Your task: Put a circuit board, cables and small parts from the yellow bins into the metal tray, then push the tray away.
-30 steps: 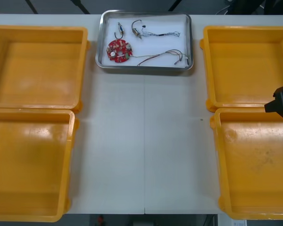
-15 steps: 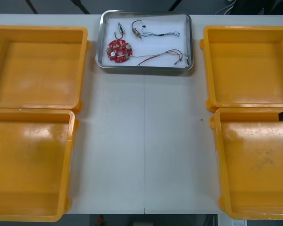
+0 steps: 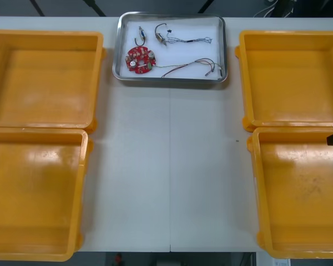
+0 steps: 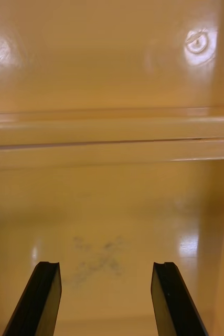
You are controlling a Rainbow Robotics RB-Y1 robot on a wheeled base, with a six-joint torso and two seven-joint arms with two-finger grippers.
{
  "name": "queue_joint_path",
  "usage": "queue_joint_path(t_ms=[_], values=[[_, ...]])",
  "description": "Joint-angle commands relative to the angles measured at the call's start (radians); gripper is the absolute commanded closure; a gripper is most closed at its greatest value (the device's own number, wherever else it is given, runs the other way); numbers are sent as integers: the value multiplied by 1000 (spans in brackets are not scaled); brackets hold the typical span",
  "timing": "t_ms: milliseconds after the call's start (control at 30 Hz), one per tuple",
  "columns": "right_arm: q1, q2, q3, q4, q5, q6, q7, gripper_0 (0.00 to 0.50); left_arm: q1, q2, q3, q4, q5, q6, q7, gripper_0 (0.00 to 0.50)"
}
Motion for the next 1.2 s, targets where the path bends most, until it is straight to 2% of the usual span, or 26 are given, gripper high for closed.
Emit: queue_joint_path(t_ms=[33, 333, 1200], values=[[9, 13, 27, 0, 2, -9, 17, 0, 8, 2, 24, -1, 5, -9, 36, 0], [10, 47, 29, 0, -11, -9, 17, 0, 8, 2, 24, -1, 5, -9, 36, 0], [13, 47, 36, 0, -12, -9, 17, 0, 8, 2, 24, -1, 5, -9, 36, 0]])
